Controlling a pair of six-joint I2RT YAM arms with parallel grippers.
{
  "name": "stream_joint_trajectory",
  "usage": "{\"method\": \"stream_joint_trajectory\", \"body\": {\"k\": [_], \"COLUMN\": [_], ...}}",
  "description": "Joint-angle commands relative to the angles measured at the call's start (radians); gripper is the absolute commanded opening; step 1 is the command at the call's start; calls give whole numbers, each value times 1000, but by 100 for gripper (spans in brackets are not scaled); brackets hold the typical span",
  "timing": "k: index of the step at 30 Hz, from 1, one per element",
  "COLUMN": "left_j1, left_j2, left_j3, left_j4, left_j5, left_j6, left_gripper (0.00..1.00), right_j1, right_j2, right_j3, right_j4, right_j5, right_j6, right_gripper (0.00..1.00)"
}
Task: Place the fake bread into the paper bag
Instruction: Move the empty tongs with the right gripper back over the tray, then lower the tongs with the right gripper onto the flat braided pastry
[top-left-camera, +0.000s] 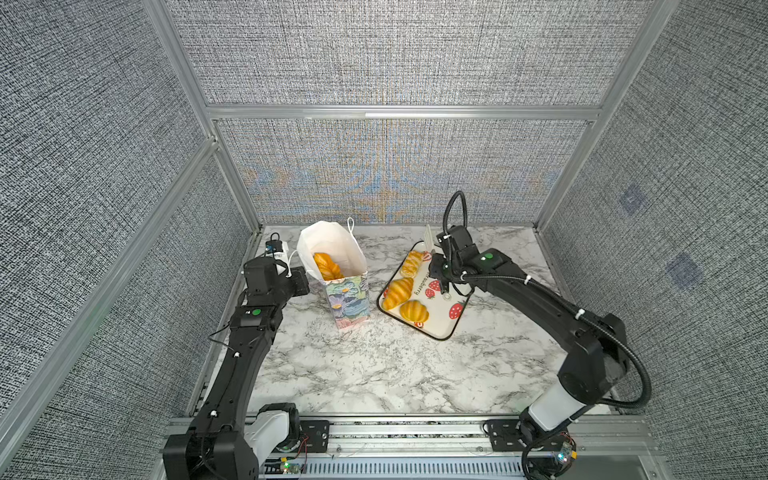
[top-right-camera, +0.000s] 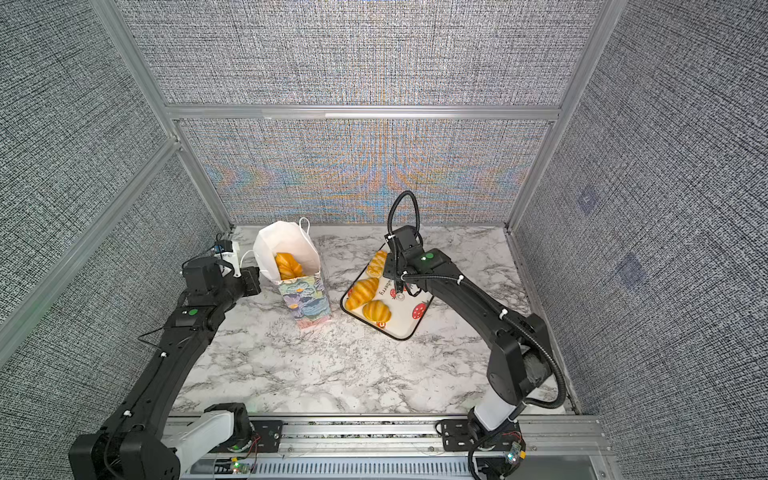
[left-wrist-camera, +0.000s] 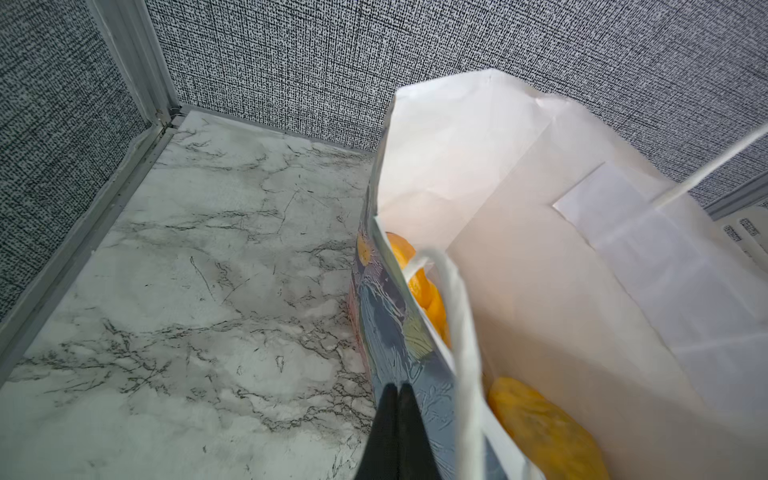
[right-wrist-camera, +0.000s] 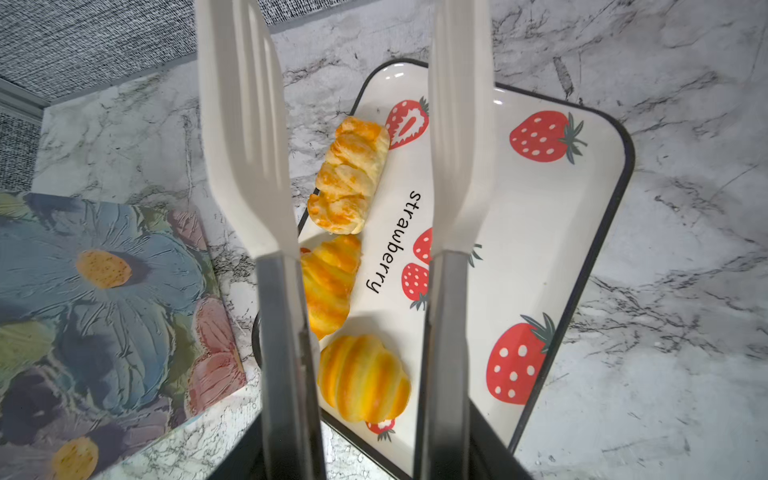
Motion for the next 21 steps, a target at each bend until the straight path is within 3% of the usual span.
{"method": "stream_joint_trajectory", "body": {"k": [1,21], "left_j1": [0,3], "left_j2": [-5,-15], "left_j3": [-3,-4], "left_j4": [12,12], "left_j5": [9,8], "left_j6": [2,3], "left_gripper": [0,0], "right_j1": [-1,-2], "right_j2": [45,243], "right_j3": [41,174], "right_j4": [-45,-48], "right_j5": [-18,-103], "right_j6": [56,136], "right_gripper": [50,52]}}
